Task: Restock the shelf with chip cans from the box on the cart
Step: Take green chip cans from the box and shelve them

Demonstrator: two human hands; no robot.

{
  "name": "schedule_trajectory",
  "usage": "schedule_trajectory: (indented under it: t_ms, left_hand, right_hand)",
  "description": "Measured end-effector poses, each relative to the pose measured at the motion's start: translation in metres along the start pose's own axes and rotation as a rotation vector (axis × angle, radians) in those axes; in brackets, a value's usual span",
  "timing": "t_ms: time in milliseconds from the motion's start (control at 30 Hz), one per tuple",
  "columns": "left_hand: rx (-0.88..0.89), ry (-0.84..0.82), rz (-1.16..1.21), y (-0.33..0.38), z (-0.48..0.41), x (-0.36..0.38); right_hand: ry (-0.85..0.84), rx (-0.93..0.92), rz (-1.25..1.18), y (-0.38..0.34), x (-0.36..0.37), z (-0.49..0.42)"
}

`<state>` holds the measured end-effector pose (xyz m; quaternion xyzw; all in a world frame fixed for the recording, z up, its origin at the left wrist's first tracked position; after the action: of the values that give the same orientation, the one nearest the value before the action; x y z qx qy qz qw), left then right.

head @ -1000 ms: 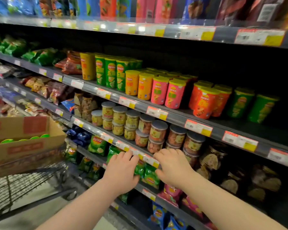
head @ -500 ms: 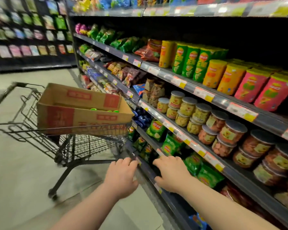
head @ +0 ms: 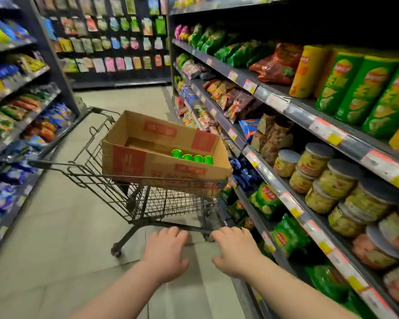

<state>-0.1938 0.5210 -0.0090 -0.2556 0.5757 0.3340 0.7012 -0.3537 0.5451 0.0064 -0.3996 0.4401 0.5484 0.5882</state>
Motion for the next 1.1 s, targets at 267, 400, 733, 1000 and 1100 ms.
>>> schedule_trajectory:
  t_ms: [267,400,733,1000,1100]
  left_hand:
    - [-0.043,-0.025,0.037,0.007,-0.095,-0.01]
    - [-0.091,-0.028,0.078,-0.008,-0.114,-0.005]
    - [-0.096,-0.047,0.108,-0.084,-0.17,-0.006]
    - [-0.002,-0.002,0.105,-0.188,-0.233,-0.038]
    - [0.014,0.008,0.08,-0.23,-0.248,-0.048]
  right_hand:
    - [-0.039,0.012,-0.021,0.068,-0.02,-0.086]
    - [-0.082,-0.016,-0.035,0.073,-0.02,-0.117]
    - [-0.131,-0.03,-0.051,0.044,-0.034,-0.206]
    - [-0.119,0.054,-0.067,-0.002,-0.067,-0.301]
    - [-0.132,0.083,-0.095,-0.025,-0.074,-0.328]
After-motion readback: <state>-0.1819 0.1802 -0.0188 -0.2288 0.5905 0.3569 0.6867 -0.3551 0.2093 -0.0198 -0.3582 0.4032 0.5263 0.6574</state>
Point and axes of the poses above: each hand's wrist, its own z-axis away from the middle knuckle, its own x-axis out of the palm, y = z × x, the point moved 4 cm from there along -z, towards the middle knuckle, and after that the axes turned 15 degrees about x, right-handed, at the moved point
